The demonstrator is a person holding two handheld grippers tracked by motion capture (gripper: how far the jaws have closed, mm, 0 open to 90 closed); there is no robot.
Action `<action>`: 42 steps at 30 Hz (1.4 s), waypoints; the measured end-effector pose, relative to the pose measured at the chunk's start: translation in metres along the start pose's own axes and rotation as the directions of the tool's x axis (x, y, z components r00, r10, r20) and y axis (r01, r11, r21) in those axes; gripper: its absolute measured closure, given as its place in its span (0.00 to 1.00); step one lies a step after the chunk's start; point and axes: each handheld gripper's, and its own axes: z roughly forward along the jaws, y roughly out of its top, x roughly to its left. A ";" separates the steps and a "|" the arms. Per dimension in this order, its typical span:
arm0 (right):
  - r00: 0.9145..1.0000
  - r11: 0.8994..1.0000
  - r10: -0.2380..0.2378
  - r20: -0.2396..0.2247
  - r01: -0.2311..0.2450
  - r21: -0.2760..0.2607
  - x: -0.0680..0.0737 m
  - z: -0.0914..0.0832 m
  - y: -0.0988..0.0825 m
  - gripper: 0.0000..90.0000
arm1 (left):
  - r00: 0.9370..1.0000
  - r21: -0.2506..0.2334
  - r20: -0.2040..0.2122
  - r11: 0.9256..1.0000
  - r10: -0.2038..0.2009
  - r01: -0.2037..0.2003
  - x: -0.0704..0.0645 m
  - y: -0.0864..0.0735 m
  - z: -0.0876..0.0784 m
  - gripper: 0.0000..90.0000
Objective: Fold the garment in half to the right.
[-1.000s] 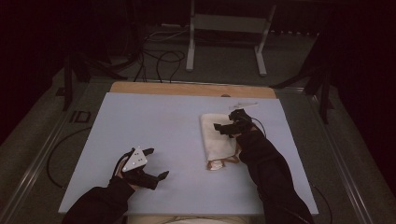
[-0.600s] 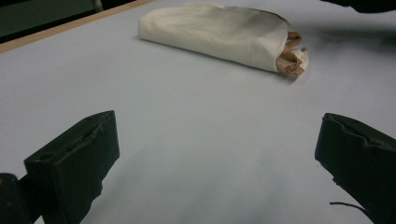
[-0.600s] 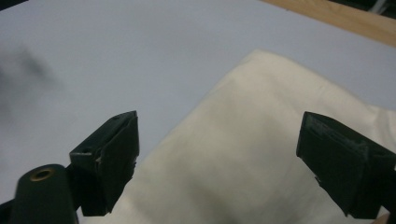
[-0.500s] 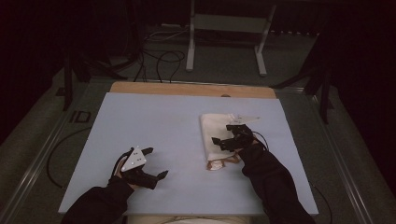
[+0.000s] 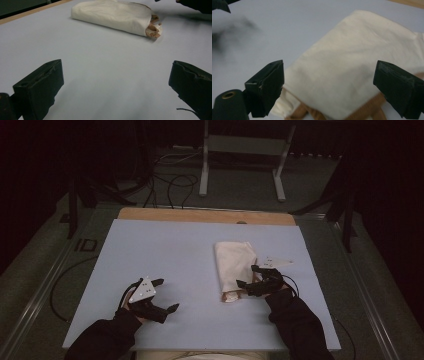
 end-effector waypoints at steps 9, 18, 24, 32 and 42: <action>1.000 1.000 -0.005 0.020 0.005 0.004 -0.001 -0.013 -0.019 0.10 | 1.000 0.009 0.002 1.000 0.002 -0.002 0.002 -0.002 0.000 0.01; 0.999 0.999 -0.035 0.012 0.035 -0.005 0.005 -0.022 -0.029 0.10 | 1.000 0.007 -0.010 1.000 -0.003 0.003 0.007 -0.005 -0.009 0.01; 0.998 0.999 -0.045 0.039 0.045 0.003 0.006 -0.031 -0.039 0.10 | 0.999 0.028 -0.053 1.000 0.003 -0.002 0.016 -0.013 -0.019 0.01; 0.995 0.998 -0.056 0.084 0.056 0.001 0.006 -0.043 -0.047 0.10 | 0.997 0.032 -0.082 0.999 -0.009 0.012 0.021 -0.020 -0.031 0.01; 0.993 1.000 -0.021 0.113 0.020 0.008 0.009 -0.056 -0.060 0.10 | 0.991 0.028 -0.126 0.999 -0.041 0.045 0.027 -0.030 -0.046 0.01</action>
